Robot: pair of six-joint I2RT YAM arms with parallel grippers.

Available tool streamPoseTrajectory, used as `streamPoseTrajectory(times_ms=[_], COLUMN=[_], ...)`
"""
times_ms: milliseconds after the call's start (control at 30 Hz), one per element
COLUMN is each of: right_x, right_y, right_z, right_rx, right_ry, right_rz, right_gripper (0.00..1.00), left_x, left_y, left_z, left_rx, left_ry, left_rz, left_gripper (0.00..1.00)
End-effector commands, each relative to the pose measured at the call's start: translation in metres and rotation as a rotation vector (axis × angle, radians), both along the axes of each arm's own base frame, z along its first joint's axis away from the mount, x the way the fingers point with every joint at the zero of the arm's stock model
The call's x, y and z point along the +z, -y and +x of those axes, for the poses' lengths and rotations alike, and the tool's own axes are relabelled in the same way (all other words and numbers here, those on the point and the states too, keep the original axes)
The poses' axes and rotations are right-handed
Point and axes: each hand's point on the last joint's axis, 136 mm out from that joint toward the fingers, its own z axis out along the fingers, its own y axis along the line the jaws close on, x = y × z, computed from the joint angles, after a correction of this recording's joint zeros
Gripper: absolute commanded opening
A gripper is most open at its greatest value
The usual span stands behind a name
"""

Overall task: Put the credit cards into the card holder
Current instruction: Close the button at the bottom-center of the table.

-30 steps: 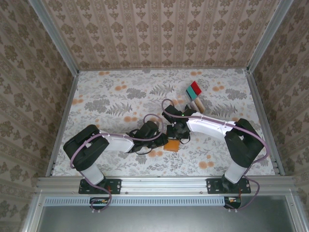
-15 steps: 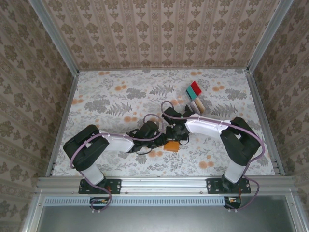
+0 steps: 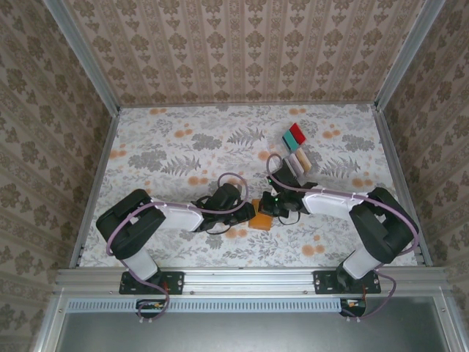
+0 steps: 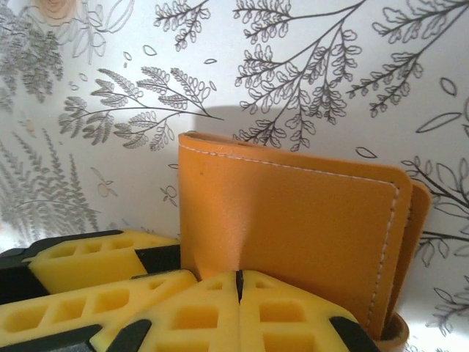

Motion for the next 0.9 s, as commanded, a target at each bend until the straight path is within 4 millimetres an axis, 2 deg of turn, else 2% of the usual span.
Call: streamPoseTrajectory(times_ms=[0, 167, 267, 367, 433, 500, 567, 633, 733, 867], right_x=[-0.057, -0.063, -0.066, -0.045, -0.018, 0.006, 0.028, 0.042, 0.042, 0.045], right_y=[0.043, 0.047, 0.043, 0.026, 0.018, 0.018, 0.025, 0.042, 0.069, 0.099], right_z=[-0.038, -0.042, -0.041, -0.03, -0.019, -0.011, -0.005, -0.003, -0.008, -0.018], right_rx=[-0.06, -0.098, -0.105, -0.073, -0.054, -0.05, -0.057, -0.086, -0.137, -0.211], right_ry=[-0.167, -0.18, -0.183, -0.138, -0.08, -0.022, 0.043, 0.09, 0.103, 0.143], right_rz=[-0.146, -0.106, -0.072, 0.007, 0.046, 0.046, 0.016, -0.054, -0.176, -0.254], right_gripper=[0.0, 0.0, 0.02, 0.06, 0.1, 0.17, 0.23, 0.32, 0.33, 0.33], left_x=[-0.006, -0.006, -0.004, -0.002, 0.0, 0.002, 0.003, 0.003, 0.003, 0.006], left_y=[-0.002, -0.001, -0.001, 0.001, 0.001, 0.001, 0.0, -0.001, 0.001, 0.008], left_z=[-0.006, -0.005, -0.005, -0.005, -0.005, -0.005, -0.005, -0.007, -0.014, -0.028], left_rx=[-0.007, -0.008, -0.01, -0.016, -0.024, -0.027, -0.035, -0.054, -0.115, -0.215], left_ry=[-0.027, -0.029, -0.026, -0.023, -0.016, -0.01, -0.003, 0.005, 0.016, 0.039], left_rz=[0.02, 0.025, 0.027, 0.028, 0.031, 0.033, 0.043, 0.057, 0.087, 0.122], left_gripper=[0.29, 0.29, 0.29, 0.29, 0.29, 0.29, 0.29, 0.29, 0.29, 0.29])
